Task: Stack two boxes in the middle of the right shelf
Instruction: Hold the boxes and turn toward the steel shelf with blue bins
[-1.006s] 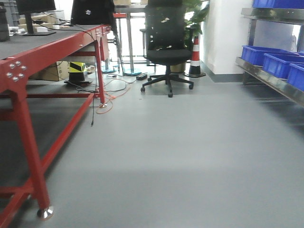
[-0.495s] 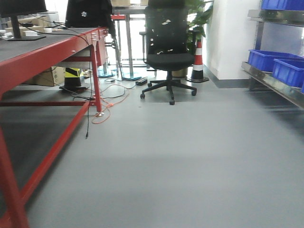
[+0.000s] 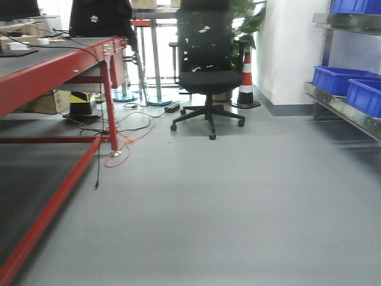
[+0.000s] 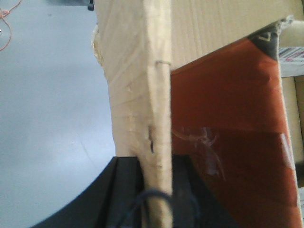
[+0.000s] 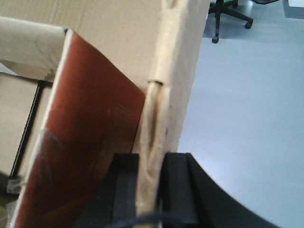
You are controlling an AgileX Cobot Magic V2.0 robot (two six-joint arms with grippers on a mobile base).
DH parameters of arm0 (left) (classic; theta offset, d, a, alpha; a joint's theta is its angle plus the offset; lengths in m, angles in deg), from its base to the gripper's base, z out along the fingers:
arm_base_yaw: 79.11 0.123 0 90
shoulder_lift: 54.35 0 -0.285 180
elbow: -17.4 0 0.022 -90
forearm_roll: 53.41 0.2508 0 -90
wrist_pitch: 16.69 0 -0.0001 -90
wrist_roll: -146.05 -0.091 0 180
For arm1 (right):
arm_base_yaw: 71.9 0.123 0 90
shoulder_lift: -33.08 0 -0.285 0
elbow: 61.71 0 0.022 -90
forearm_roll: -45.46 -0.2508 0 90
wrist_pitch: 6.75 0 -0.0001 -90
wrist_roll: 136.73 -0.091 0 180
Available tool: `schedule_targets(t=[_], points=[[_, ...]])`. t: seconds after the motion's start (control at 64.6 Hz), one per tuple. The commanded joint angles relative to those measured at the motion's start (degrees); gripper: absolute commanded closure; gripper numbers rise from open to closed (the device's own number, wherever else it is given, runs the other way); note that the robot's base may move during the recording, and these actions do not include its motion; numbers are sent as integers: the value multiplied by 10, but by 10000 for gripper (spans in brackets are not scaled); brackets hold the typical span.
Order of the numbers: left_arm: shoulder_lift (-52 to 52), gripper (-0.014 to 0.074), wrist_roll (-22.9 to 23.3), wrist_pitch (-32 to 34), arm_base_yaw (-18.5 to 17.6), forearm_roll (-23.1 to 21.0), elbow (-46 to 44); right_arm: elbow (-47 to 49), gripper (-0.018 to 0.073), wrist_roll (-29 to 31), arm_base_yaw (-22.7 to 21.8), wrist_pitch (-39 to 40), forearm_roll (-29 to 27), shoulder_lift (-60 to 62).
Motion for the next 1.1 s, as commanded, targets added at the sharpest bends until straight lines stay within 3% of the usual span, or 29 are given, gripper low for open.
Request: schedule_targets(t=[0.0,1.084], points=[[9,708,2,33,3,26,-10,7,712,12,-4,23,20,7],[9,708,2,33,3,26,-10,7,712,12,-4,23,20,7]])
